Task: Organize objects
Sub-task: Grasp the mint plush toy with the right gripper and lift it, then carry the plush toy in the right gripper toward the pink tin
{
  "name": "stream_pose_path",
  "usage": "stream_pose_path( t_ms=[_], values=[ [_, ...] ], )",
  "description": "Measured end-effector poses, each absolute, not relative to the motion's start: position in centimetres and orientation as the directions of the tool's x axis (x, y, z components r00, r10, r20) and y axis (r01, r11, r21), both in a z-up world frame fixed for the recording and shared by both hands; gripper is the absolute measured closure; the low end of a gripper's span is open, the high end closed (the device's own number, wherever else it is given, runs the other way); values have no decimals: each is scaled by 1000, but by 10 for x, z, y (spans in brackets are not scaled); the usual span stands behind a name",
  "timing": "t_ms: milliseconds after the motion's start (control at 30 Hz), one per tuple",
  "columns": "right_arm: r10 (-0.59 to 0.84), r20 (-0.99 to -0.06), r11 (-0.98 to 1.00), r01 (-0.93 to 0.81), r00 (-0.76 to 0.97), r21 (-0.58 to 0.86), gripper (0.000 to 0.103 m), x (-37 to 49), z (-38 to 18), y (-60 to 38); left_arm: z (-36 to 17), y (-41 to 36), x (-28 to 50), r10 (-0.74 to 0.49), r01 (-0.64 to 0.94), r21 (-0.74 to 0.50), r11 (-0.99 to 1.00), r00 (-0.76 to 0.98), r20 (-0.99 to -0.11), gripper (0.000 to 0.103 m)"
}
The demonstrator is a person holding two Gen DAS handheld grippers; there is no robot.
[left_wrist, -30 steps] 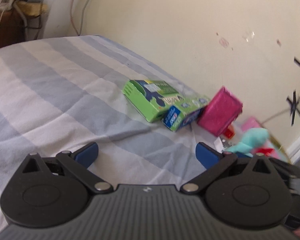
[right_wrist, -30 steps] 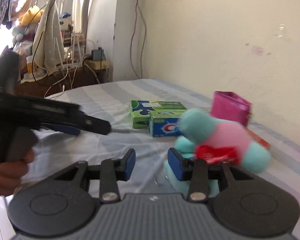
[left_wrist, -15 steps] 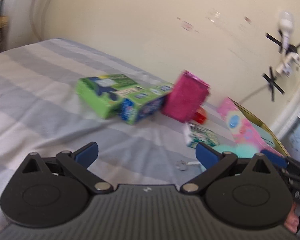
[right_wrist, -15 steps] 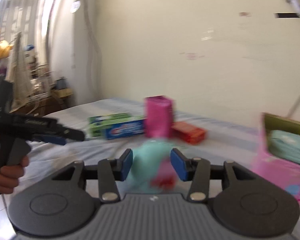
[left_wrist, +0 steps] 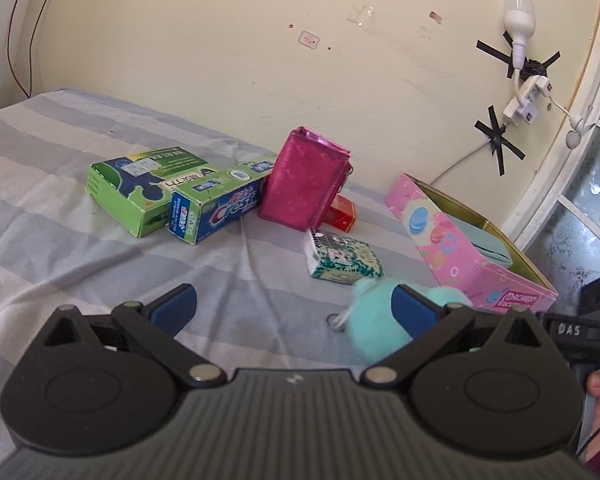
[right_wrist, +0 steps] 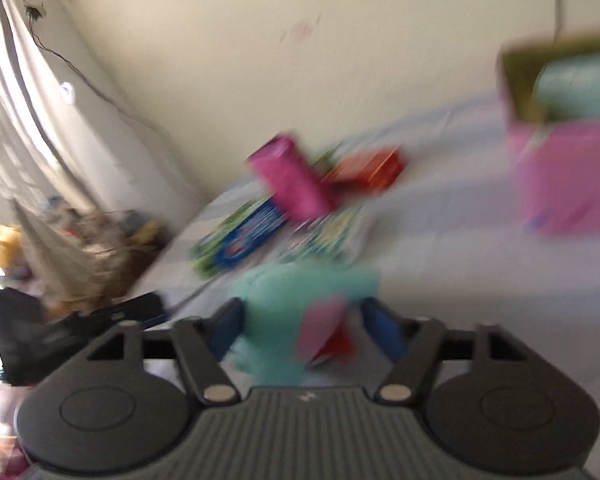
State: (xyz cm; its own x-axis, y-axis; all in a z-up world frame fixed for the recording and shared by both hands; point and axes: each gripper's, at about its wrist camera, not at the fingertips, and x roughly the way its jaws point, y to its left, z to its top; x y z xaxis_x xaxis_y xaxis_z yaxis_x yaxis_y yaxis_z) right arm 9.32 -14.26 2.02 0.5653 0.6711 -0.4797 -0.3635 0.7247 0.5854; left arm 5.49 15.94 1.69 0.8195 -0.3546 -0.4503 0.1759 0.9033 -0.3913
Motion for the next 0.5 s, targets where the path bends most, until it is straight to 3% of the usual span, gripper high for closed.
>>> stream_pose_path(
  t_ms=[33, 167, 267, 333, 500],
  values=[
    [696, -474, 707, -396, 540, 586, 56, 92, 20, -136, 18, 160, 54, -348, 173, -386, 906, 824, -447, 0],
    [666, -486, 740, -587, 566, 330, 56, 64, 37, -97, 25, 174, 46, -331, 150, -412, 899, 849, -413, 0],
    [744, -479, 635, -714, 465, 294, 55, 51, 36, -78, 26, 185, 43, -350, 150, -455, 878, 849, -395, 0],
    [725, -502, 637, -735, 471, 231, 54, 45, 32, -67, 25, 186, 41, -397, 189, -479, 857, 835, -381, 0],
    [729, -513, 662, -655, 453, 363, 52, 67, 23, -78, 17, 172, 42, -515, 303, -487, 819, 763, -392, 0]
  ],
)
